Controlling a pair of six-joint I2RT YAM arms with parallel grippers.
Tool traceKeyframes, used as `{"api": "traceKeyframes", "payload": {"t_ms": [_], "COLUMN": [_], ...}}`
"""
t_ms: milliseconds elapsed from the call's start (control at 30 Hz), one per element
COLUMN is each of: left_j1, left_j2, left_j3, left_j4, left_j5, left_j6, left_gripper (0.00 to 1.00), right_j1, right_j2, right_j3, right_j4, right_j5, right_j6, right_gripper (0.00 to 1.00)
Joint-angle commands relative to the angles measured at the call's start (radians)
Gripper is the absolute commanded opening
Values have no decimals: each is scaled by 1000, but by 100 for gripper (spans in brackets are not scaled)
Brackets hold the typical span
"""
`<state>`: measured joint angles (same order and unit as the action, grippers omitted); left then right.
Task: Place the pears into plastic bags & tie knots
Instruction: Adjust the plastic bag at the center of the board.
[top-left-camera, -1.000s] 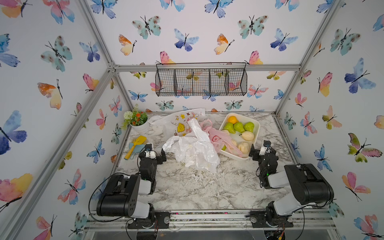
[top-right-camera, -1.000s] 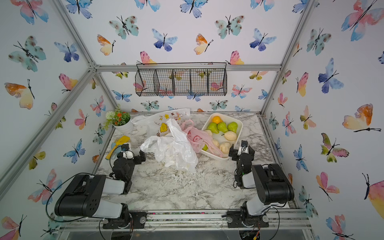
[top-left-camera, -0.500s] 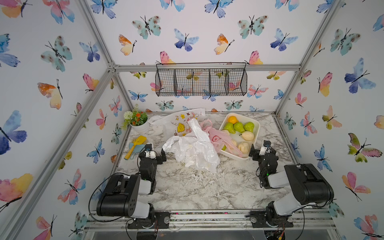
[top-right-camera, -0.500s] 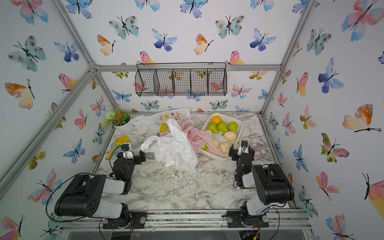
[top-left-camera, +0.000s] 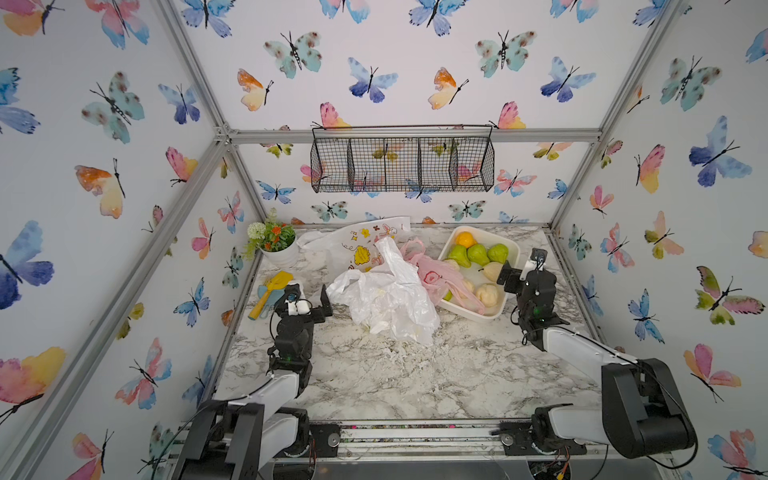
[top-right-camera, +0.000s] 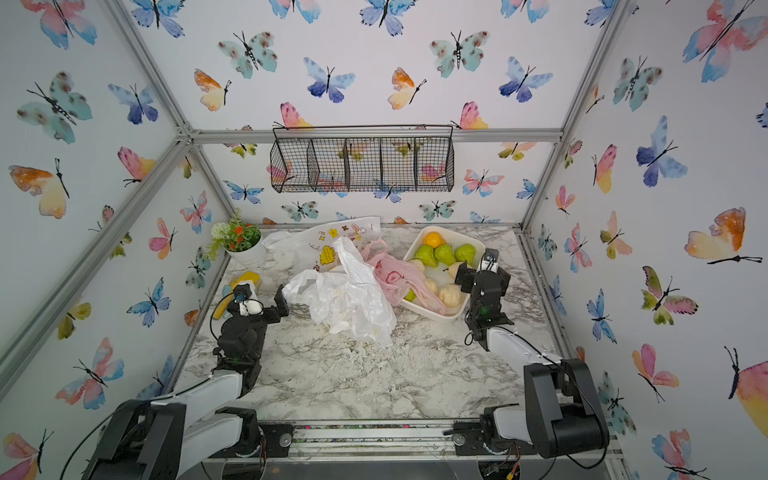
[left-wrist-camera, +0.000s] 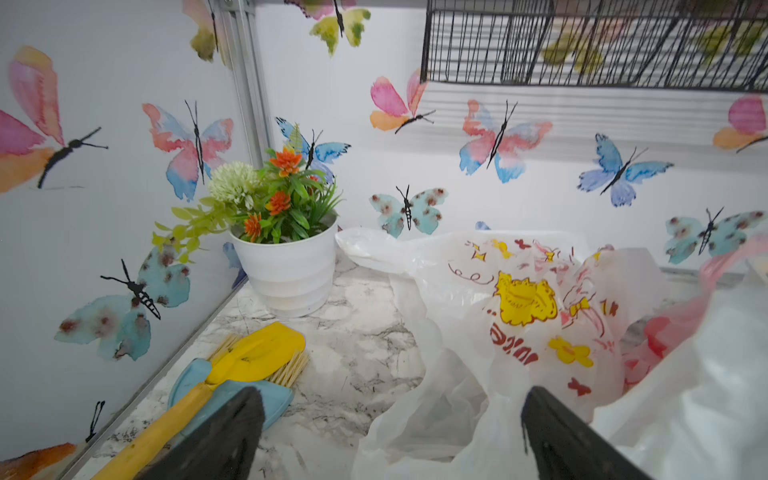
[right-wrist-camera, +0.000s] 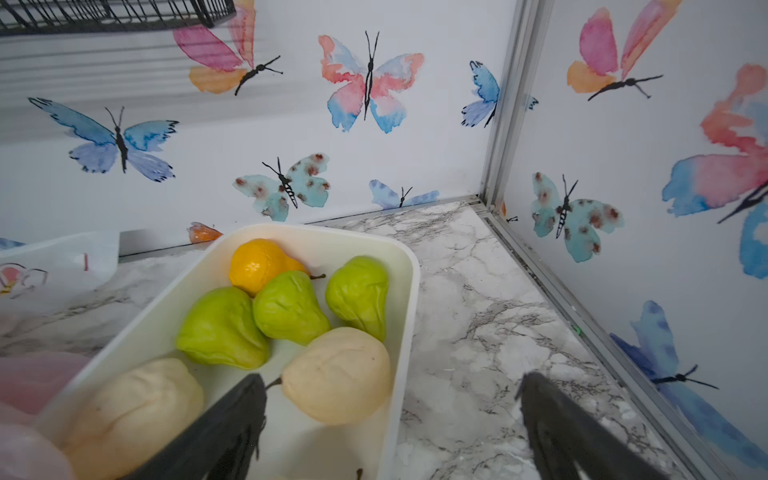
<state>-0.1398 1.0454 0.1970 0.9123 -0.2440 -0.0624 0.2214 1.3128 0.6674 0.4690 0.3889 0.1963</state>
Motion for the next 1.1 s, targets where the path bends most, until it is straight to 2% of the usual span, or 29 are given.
{"api": "traceKeyframes", "payload": {"t_ms": [0, 33, 67, 100, 133, 167, 200, 233, 267, 333, 400, 467, 533, 567, 633, 700, 900, 1067], "left_j1": [-6, -7, -5, -4, -3, -3, 7, 28, 56, 65, 63, 57, 17, -21, -96, -129, -127, -118], "left_j2": [-123, -149, -164, -178, -188, -192, -197, -200, -200, -167, -76, 5, 52, 65, 74, 73, 55, 33], "left_j3": [72, 104, 134, 175, 228, 273, 306, 324, 340, 402, 523, 645, 695, 715, 748, 764, 784, 800], "left_j4": [-318, -373, -422, -491, -600, -687, -720, -705, -690, -754, -917, -1106, -1191, -1235, -1311, -1366, -1426, -1470], "left_j5": [-98, -97, -91, -95, -107, -115, -59, 40, 131, 133, 157, 230, 244, 212, 133, 114, 193, 167], "left_j6": [-149, -183, -219, -301, -423, -541, -581, -545, -515, -473, -415, -390, -366, -354, -334, -321, -313, -310], "left_gripper": [99, 98, 98, 98, 98, 98, 98, 98, 98, 96, 89, 84, 81, 81, 82, 86, 91, 92], "right_j1": [22, 19, 8, -1, -2, -2, -1, -1, -1, -1, 15, 33, 37, 48, 114, 205, 405, 493], "right_j2": [-11, -8, -1, 11, 22, 28, 28, 24, 17, 7, 0, 3, 28, 32, 24, 34, 185, 245], "right_j3": [72, 72, 69, 62, 65, 70, 56, 39, 35, 57, 105, 129, 165, 190, 227, 276, 457, 632], "right_j4": [-408, -417, -416, -375, -368, -396, -393, -371, -378, -429, -513, -554, -635, -678, -720, -745, -756, -784], "right_j5": [15, -26, -130, -327, -431, -476, -498, -523, -530, -529, -528, -520, -526, -522, -458, -414, -435, -449], "right_j6": [209, 311, 326, 275, 268, 286, 304, 315, 330, 348, 351, 337, 311, 295, 271, 261, 256, 270], "right_gripper": [98, 98, 99, 99, 96, 93, 90, 88, 86, 84, 83, 85, 86, 88, 92, 98, 98, 98]}}
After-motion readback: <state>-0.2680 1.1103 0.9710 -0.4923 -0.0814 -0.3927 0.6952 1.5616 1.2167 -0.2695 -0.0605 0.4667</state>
